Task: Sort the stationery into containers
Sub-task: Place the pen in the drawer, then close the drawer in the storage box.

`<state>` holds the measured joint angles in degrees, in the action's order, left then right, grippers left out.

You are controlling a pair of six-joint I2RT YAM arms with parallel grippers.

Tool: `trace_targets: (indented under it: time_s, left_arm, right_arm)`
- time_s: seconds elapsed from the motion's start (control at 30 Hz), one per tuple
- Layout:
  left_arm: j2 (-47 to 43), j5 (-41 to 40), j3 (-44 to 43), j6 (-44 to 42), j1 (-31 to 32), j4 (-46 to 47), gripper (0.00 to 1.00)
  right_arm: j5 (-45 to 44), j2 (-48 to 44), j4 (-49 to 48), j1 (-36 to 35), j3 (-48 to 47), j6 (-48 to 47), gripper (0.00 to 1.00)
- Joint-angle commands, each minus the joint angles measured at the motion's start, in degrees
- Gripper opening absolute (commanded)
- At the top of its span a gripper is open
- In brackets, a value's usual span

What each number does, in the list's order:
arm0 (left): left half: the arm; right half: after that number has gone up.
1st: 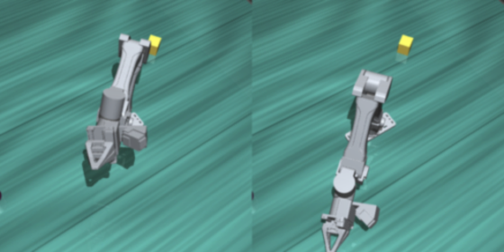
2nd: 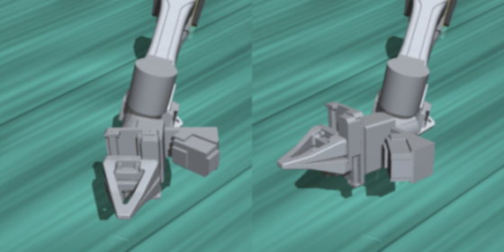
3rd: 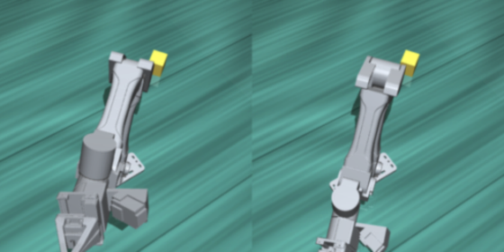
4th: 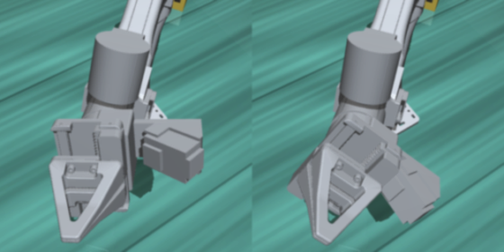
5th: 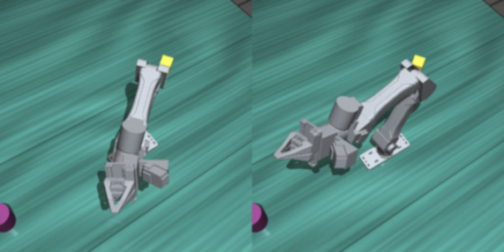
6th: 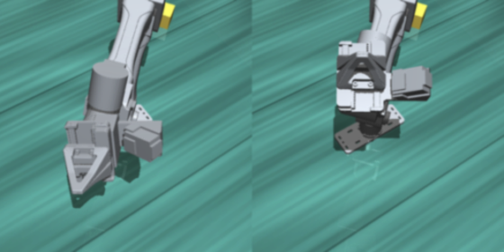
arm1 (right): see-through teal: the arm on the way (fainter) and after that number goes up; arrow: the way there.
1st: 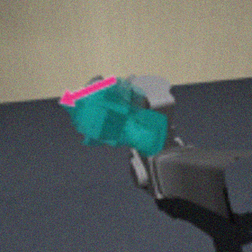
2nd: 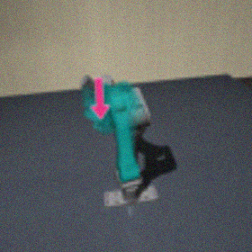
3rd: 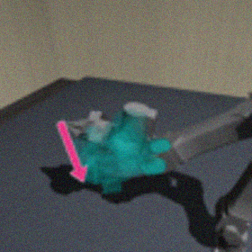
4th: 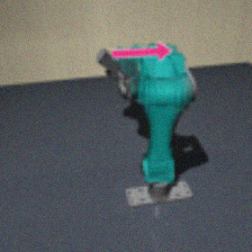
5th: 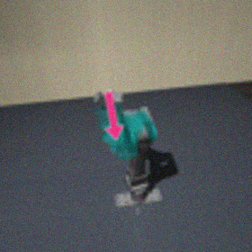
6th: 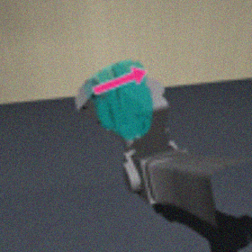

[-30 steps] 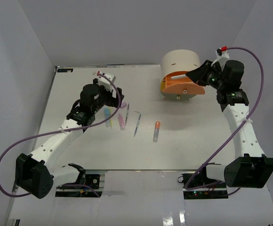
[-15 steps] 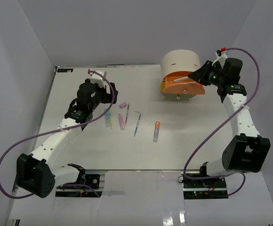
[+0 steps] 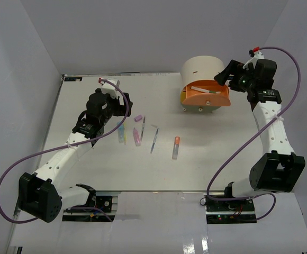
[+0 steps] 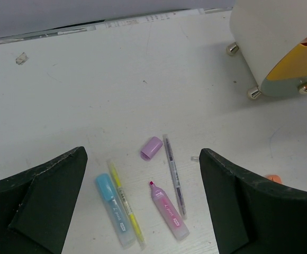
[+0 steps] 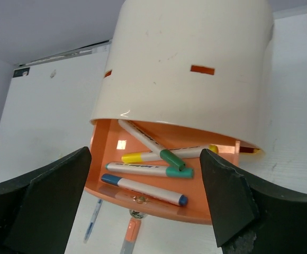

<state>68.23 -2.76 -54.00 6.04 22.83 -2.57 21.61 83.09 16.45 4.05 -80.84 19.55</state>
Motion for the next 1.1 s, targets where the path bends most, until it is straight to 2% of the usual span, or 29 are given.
trace_targets:
  time_s: [0.0, 0.2, 0.43, 0.5, 0.7, 1.07]
  left_arm:
    - [-0.5, -0.6, -1.2, 0.1, 0.0, 0.1, 0.98]
    - [-0.6, -2.0, -1.5, 0.4, 0.0, -0.2, 0.98]
    - [-0.6, -6.8, -1.5, 1.4, 0.0, -0.9, 0.98]
    - [-0.8, -7.6, -1.5, 1.8, 0.0, -0.9, 0.98]
    - [-0.6, -8.7, -1.1, 1.7, 0.0, -0.8, 0.98]
    - [0.0, -9.7, -0.9, 1.5, 0.0, -0.6, 0.98]
  right_arm:
    - [-7.2, -2.8, 2.4, 0.1, -3.3, -4.7, 0.90]
    - [-14.7, -13.6, -1.1, -3.6, 6.1, -8.4, 0.91]
    - [-26.6, -27.1, -10.5, -16.2, 26.9, -10.3, 0.95]
    - [-27.2, -27.7, -11.8, -18.2, 31.1, -10.1, 0.98]
    - [-30.7, -26.1, -17.9, -23.0, 36.8, -8.0, 0.93]
    - [-36.6, -21.0, -21.0, -23.2, 34.8, -7.3, 0.92]
